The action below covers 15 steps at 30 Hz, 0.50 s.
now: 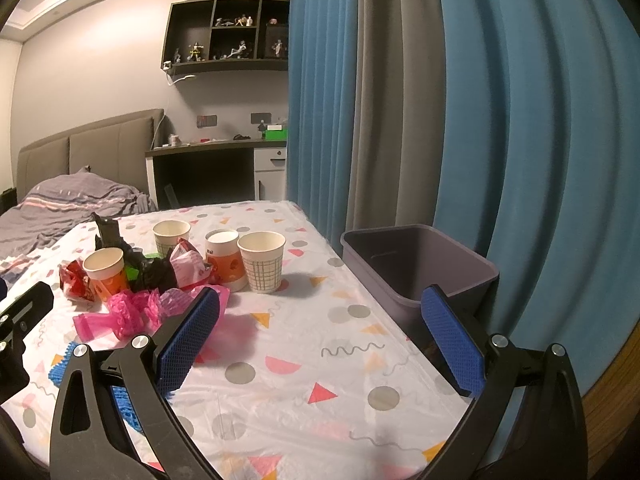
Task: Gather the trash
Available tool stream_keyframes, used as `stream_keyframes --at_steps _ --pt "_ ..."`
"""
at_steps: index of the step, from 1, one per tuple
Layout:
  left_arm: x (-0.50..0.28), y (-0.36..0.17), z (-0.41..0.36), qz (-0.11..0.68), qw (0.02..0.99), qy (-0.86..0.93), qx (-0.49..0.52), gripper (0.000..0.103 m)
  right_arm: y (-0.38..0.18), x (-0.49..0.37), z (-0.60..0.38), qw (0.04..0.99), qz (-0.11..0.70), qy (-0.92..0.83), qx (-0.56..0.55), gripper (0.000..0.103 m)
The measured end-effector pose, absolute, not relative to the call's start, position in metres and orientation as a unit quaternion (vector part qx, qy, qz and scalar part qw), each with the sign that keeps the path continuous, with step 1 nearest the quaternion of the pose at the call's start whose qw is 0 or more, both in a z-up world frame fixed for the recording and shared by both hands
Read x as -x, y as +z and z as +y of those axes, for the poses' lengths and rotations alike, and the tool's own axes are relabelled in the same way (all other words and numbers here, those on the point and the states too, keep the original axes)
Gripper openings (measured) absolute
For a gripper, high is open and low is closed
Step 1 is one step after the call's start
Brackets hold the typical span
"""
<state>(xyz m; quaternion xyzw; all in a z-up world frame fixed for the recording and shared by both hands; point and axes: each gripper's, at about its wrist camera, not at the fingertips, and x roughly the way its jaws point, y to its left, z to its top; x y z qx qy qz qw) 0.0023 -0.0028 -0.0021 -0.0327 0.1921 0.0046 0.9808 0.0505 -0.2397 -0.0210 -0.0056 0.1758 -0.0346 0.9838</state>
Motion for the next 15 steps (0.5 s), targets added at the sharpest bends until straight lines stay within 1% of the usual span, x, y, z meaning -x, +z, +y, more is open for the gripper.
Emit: stream_keyframes --at_steps 15 --pt "-0.0032 -0.0059 -0.0093 0.194 0.98 0.005 0.033 0.097 -0.0207 -0.0512 -0.2429 0.984 0.173 -0.035 0.005 0.098"
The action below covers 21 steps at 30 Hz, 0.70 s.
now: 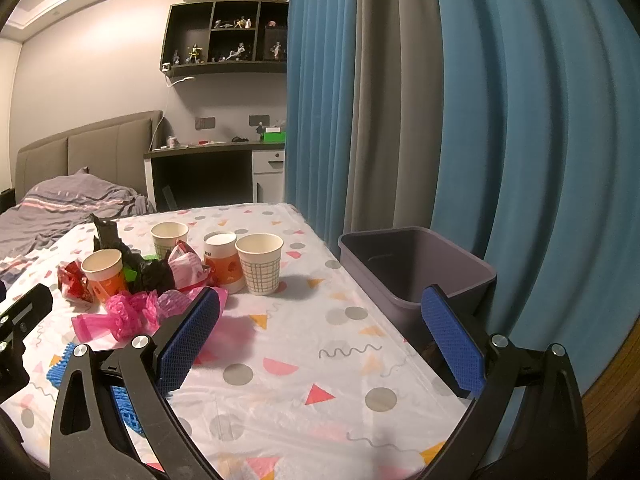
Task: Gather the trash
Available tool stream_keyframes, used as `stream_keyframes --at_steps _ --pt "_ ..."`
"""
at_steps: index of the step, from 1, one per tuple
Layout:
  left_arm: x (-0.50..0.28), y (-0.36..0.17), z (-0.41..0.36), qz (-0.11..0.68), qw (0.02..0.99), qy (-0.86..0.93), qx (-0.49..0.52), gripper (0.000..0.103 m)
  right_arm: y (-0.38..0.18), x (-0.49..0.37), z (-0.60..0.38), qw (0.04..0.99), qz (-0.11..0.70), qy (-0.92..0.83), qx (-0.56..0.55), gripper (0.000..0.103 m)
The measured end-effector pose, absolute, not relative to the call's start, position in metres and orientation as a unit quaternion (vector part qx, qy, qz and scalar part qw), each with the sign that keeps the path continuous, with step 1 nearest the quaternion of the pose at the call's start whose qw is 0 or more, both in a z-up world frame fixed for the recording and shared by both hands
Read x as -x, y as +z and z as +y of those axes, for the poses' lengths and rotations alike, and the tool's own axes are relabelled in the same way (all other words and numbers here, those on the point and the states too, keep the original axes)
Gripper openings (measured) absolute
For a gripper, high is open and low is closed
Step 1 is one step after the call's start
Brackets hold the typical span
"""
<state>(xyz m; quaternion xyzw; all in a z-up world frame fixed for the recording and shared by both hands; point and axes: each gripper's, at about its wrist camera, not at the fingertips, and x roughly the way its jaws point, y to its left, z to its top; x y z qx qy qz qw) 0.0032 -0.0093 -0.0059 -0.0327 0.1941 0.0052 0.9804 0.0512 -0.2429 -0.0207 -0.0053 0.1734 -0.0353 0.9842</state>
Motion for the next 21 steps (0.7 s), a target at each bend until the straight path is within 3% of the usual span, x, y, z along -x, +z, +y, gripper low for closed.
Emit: stream_keyframes --at_steps 21 --pt "-0.0024 -0.0095 -0.0089 0.194 0.98 0.003 0.034 0.097 -0.022 -0.05 -0.2428 0.985 0.172 -0.035 0.006 0.098"
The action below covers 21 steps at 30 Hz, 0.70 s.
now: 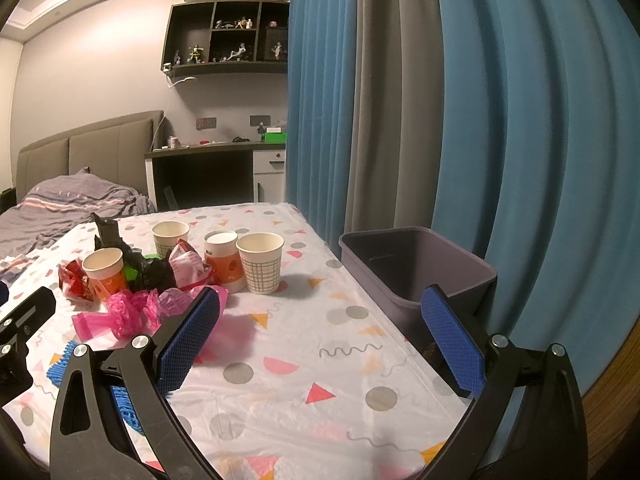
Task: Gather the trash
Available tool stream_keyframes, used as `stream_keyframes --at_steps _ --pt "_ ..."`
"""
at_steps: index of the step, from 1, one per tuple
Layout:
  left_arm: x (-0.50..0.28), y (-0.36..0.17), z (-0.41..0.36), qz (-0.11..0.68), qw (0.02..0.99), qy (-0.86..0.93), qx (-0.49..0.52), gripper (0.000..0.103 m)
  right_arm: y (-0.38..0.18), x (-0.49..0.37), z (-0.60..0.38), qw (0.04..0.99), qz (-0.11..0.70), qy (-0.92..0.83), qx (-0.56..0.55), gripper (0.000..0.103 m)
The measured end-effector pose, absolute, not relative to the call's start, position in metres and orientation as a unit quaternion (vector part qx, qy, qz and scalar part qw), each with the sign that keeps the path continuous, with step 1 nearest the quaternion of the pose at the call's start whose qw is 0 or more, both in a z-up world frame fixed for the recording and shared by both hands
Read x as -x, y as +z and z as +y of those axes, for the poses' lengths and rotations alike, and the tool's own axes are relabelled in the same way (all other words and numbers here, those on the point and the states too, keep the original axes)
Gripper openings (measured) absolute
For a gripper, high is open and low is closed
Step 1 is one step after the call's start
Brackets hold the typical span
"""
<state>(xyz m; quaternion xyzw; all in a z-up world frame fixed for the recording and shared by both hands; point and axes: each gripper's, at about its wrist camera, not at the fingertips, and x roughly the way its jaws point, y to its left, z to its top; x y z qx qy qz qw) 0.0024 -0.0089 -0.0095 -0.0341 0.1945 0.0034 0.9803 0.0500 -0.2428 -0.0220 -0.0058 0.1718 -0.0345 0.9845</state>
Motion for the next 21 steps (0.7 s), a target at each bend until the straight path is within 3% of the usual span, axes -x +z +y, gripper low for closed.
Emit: stream_keyframes --at_steps 21 --pt "-0.0048 -0.0139 -0.0126 0.196 0.98 0.0 0.034 0.097 -0.0239 -0.0501 -0.2438 0.985 0.169 -0.033 0.006 0.098"
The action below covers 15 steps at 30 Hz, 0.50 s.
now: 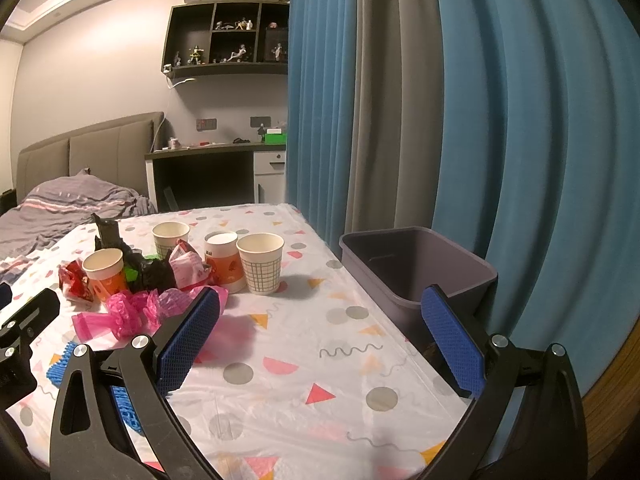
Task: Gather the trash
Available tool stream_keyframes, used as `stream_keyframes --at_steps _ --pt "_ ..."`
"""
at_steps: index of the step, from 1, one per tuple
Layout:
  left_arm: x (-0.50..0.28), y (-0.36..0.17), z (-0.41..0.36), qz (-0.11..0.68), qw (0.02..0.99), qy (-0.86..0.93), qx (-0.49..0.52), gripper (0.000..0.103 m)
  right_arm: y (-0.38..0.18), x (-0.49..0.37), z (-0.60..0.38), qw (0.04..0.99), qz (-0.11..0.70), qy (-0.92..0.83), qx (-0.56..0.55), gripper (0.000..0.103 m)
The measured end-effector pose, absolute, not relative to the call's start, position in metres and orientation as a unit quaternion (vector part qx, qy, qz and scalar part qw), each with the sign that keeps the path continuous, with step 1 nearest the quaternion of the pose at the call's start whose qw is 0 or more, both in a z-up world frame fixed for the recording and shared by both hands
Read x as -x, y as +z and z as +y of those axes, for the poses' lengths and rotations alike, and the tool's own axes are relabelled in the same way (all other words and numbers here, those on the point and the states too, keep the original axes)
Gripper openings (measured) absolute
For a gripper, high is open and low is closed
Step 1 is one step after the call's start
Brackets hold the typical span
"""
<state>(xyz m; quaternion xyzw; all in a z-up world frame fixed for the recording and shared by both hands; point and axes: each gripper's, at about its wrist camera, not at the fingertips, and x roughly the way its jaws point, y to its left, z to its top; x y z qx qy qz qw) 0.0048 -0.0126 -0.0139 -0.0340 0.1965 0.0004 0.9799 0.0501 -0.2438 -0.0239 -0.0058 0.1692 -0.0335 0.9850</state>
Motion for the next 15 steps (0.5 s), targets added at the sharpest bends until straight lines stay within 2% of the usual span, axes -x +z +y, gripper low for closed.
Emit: stream_keyframes --at_steps 15 --pt "-0.0062 -0.0159 -0.0153 0.197 0.98 -0.002 0.035 0.097 -0.0243 -0.0497 -0.2408 0.985 0.169 -0.033 0.007 0.098"
